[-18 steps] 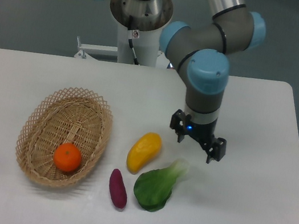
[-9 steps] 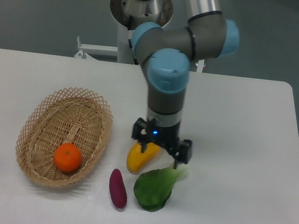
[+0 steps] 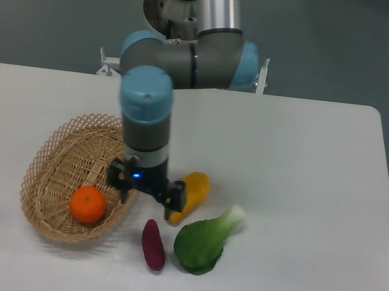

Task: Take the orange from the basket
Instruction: 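Move the open gripper over the wicker basket and lower onto the orange, then close the gripper around the orange inside the basket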

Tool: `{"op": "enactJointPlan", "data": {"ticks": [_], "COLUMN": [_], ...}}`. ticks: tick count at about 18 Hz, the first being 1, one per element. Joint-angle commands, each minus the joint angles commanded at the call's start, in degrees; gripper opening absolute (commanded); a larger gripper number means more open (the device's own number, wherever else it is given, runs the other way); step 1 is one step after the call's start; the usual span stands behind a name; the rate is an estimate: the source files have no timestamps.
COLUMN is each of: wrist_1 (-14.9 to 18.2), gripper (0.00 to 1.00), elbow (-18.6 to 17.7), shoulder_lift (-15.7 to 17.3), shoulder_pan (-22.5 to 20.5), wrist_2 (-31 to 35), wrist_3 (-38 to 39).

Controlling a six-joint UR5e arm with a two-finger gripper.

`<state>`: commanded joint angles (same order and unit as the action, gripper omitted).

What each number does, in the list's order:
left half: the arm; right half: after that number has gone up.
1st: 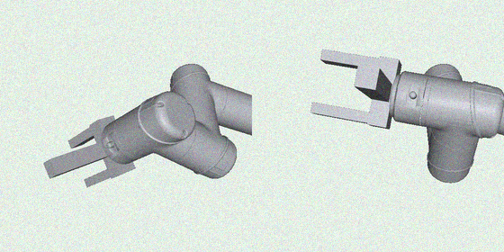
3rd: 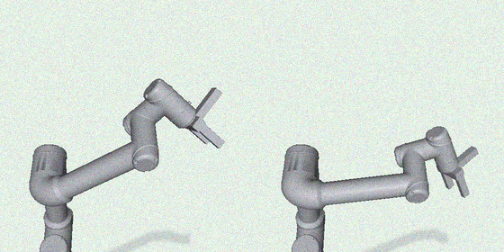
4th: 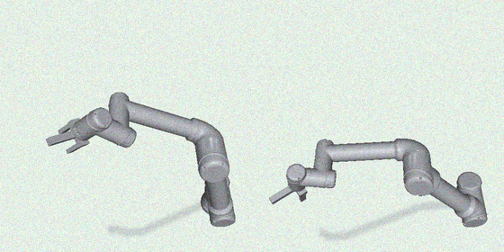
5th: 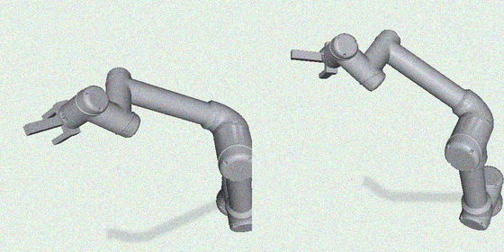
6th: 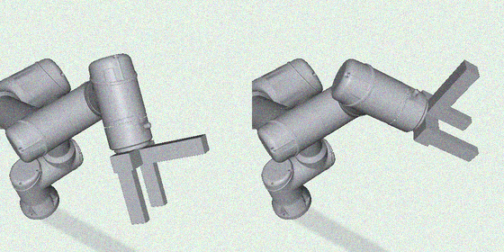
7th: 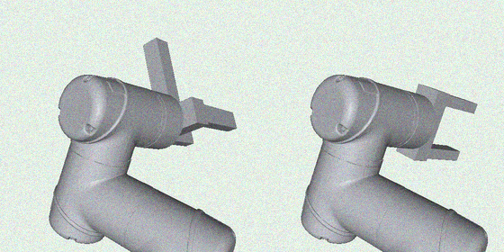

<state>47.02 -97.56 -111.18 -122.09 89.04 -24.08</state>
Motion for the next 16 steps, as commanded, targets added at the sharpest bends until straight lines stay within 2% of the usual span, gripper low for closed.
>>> {"op": "enactJointPlan", "data": {"ticks": [7, 11, 16], "wrist_1": [0.2, 0.2, 0.3], "gripper": [1.00, 1.00, 1.00], "elbow": [-0.8, -0.8, -1.2], "shoulder_lift": [-2.2, -3.8, -4.0], "shoulder_pan": [5.0, 5.6, 5.7], "wrist_2": [-0.6, -0.5, -0.5], "wrist_3": [1.0, 1.0, 1.0]}}
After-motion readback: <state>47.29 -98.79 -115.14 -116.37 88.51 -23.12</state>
